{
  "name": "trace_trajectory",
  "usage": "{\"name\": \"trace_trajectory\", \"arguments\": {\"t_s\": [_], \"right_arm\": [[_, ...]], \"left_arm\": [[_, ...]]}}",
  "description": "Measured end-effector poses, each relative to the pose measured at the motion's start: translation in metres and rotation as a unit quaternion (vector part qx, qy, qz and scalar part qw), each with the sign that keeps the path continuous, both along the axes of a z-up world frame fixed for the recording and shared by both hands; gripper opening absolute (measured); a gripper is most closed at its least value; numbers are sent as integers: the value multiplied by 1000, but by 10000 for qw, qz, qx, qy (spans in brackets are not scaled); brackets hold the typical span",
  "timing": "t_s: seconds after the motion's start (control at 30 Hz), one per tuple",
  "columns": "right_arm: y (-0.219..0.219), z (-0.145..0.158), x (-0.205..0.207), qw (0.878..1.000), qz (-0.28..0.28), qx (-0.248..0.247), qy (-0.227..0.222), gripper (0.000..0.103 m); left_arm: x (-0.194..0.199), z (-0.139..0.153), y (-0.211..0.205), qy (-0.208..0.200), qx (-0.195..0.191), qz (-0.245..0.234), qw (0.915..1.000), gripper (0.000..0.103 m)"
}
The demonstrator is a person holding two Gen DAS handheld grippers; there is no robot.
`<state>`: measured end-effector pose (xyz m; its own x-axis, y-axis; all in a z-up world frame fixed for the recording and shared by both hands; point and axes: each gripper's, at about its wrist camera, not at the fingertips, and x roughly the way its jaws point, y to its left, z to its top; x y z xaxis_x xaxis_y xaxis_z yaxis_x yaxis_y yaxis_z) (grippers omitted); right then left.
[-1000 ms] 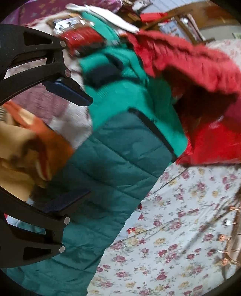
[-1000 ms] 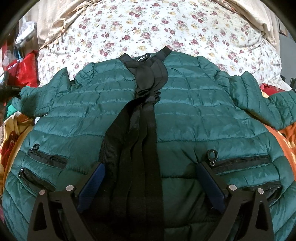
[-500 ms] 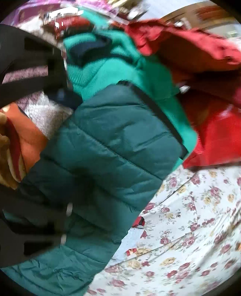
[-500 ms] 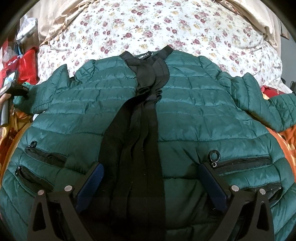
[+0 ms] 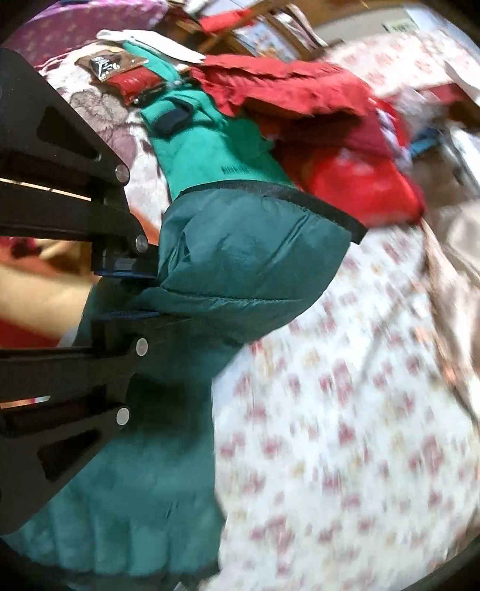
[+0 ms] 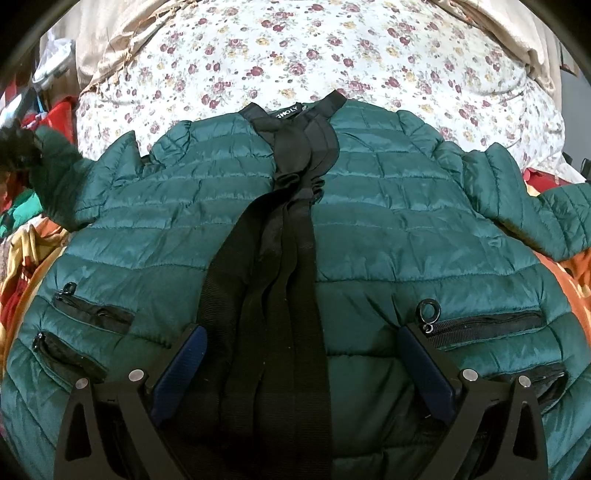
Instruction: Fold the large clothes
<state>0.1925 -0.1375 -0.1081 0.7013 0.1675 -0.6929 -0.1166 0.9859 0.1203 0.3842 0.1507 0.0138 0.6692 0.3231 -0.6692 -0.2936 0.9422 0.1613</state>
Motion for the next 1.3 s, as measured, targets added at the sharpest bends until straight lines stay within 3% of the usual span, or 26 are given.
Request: {"name": "trace_trajectory", "arguments": {"t_s": [0.1,0.23,0.4,0.6,0.8,0.93,1.07,1.23,1.3], "right_arm": [[-1,0,0,10000,10,51,-5,103],[-3,0,-1,9999,22,127,-14,103],[-6,0,-1,9997,39,257,-22,103],[-9,0,-1,9992,58,397,-37,103],[-9,0,0,9990,66,437,-25,103],[-8,1,0,9991,64,414,-8,103],[-7,0,1,9994,53,331,23,103],[-4,2,3,9997,80,105,210,103],[-3,12,0,9994,93,-67,335,95]], "left_arm": [[-14,7,-38,-57,-323,-477,9983,12],[-17,-3,-92,144,-744,-972,9924,12],[-23,-32,-160,491,-780,-1302,9872,13],[-27,-61,-201,877,-770,-1590,9804,18],[-53,-57,-216,856,-589,-2034,9736,28],[-82,-37,-216,606,-423,-2176,9732,33],[-122,-7,-210,383,-553,-2326,9702,38],[-176,25,-181,77,-653,-1993,9777,55],[-198,32,-160,-50,-727,-1731,9822,61]]}}
